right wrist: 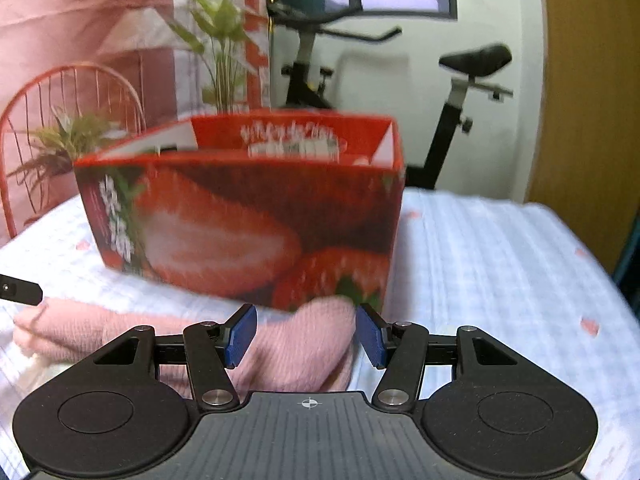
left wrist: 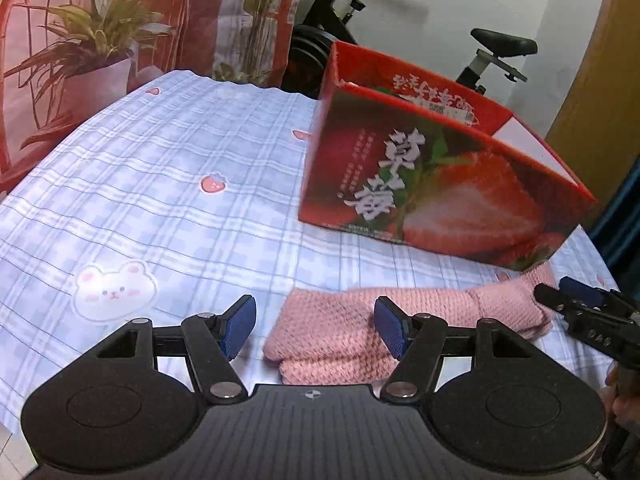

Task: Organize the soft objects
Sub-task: 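Lower both tools onto the pink knit scarf and close them on it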

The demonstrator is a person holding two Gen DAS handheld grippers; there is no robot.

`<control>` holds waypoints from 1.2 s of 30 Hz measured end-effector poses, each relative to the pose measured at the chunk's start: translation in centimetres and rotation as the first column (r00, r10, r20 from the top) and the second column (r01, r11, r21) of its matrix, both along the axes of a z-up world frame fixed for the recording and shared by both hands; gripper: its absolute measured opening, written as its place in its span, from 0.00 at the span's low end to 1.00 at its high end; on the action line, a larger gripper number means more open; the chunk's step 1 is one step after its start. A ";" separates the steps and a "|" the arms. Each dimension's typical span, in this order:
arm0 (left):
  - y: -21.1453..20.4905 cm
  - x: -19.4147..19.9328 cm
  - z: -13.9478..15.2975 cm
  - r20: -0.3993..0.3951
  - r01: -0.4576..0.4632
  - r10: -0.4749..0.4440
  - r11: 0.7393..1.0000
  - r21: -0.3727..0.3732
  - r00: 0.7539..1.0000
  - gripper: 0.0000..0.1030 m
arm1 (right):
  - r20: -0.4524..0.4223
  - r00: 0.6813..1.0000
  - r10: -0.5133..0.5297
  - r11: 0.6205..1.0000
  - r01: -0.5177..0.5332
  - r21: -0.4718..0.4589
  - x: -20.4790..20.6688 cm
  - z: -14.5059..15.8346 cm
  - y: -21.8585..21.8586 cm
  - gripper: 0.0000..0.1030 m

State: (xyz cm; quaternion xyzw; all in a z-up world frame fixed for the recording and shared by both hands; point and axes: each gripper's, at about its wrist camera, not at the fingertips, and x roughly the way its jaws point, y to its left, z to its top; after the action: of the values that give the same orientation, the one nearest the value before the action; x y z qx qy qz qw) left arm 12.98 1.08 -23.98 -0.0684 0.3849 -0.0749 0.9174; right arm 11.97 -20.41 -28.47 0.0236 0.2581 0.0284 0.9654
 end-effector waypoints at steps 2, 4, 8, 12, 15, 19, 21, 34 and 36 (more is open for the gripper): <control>-0.2 0.0 -0.3 0.001 -0.001 0.001 1.000 0.002 1.000 0.66 | -0.019 1.000 0.006 1.000 -0.007 -0.020 0.1 -0.8 0.6 0.51; 0.0 0.0 -0.5 -0.005 -0.006 0.006 1.000 -0.005 1.000 0.66 | -0.038 0.999 0.010 0.999 -0.012 -0.042 0.2 -1.5 1.2 0.51; 0.2 -0.8 -1.1 -0.004 -0.021 0.021 0.999 -0.036 1.000 0.66 | -0.054 0.999 0.009 0.997 -0.013 -0.073 0.6 -1.9 1.8 0.54; -0.1 -0.7 -1.5 -0.023 -0.031 0.030 0.999 -0.043 0.999 0.66 | -0.075 0.997 0.012 0.997 -0.018 -0.082 1.0 -2.2 2.1 0.54; -0.2 -0.7 -1.5 -0.019 -0.025 0.024 0.999 -0.031 1.000 0.66 | -0.069 0.998 0.012 0.995 -0.019 -0.100 0.9 -2.3 2.3 0.54; -0.4 -0.8 -1.9 -0.015 -0.014 0.014 1.000 -0.023 1.000 0.66 | -0.076 0.997 0.024 0.995 -0.031 -0.099 1.2 -2.3 2.2 0.54; -0.4 -0.8 -1.9 -0.012 -0.012 0.012 1.000 -0.023 1.000 0.66 | -0.081 0.996 0.027 0.996 -0.034 -0.081 1.3 -2.3 1.9 0.55; -0.2 -0.8 -2.0 0.006 -0.005 0.005 0.999 -0.033 1.000 0.61 | -0.097 0.994 0.048 0.998 -0.051 -0.035 1.5 -2.4 1.4 0.54; -0.2 -0.8 -2.1 0.009 -0.001 0.002 0.999 -0.032 1.000 0.61 | -0.098 0.994 0.052 0.998 -0.056 -0.033 1.5 -2.4 1.4 0.53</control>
State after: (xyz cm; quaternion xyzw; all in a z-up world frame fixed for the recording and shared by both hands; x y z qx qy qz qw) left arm 12.20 0.83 -26.04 -0.0830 0.3796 -0.0807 0.9179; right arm 13.46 -19.03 -30.90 0.0007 0.3059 0.0487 0.9508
